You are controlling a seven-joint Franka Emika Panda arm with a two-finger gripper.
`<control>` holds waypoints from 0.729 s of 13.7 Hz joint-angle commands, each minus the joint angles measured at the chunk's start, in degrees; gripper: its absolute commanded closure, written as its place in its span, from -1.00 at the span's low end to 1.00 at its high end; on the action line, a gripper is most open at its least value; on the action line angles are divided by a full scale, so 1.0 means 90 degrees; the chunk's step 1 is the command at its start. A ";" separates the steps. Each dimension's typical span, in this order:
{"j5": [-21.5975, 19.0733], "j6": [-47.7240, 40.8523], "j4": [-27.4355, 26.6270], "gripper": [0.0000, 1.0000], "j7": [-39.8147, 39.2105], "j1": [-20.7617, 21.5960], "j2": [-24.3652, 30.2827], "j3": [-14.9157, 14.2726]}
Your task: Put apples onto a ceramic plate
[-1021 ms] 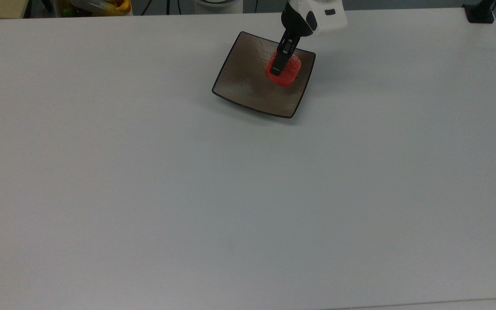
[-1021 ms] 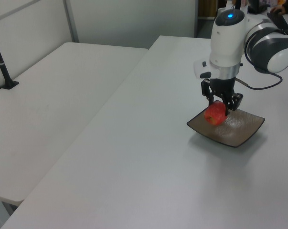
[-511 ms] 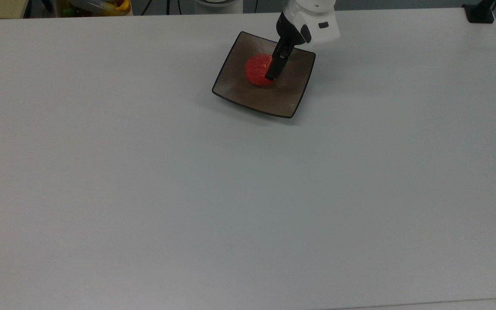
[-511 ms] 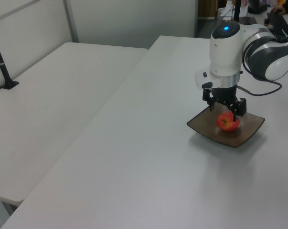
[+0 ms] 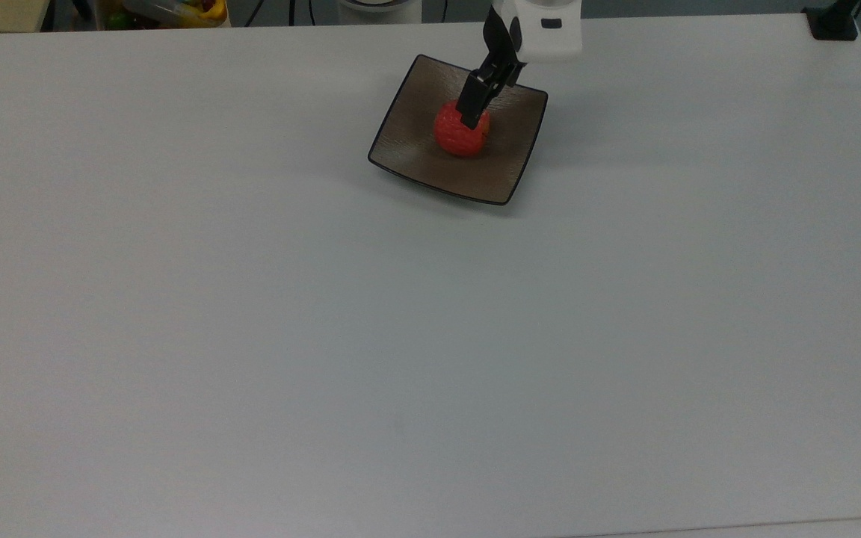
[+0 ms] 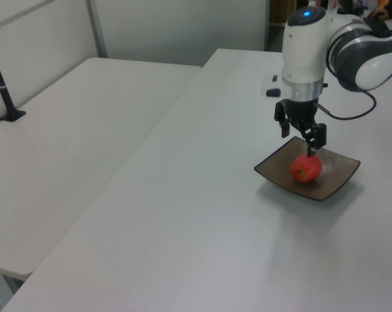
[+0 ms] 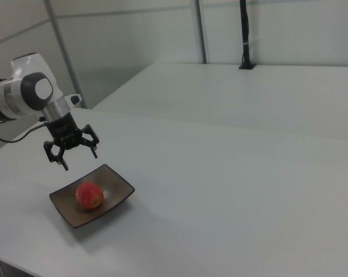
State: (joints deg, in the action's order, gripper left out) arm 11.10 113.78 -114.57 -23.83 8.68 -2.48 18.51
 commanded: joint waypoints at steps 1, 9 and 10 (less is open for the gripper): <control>-0.0149 -0.0162 0.0288 -1.00 0.1987 -0.0133 0.0061 -0.0084; -0.1183 -0.0181 0.1031 -1.00 0.3693 -0.0505 0.0158 -0.1626; -0.1223 -0.0181 0.1040 -1.00 0.3702 -0.0505 0.0178 -0.1685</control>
State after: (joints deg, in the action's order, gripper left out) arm 2.29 113.76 -105.83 7.87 3.57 -2.24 5.26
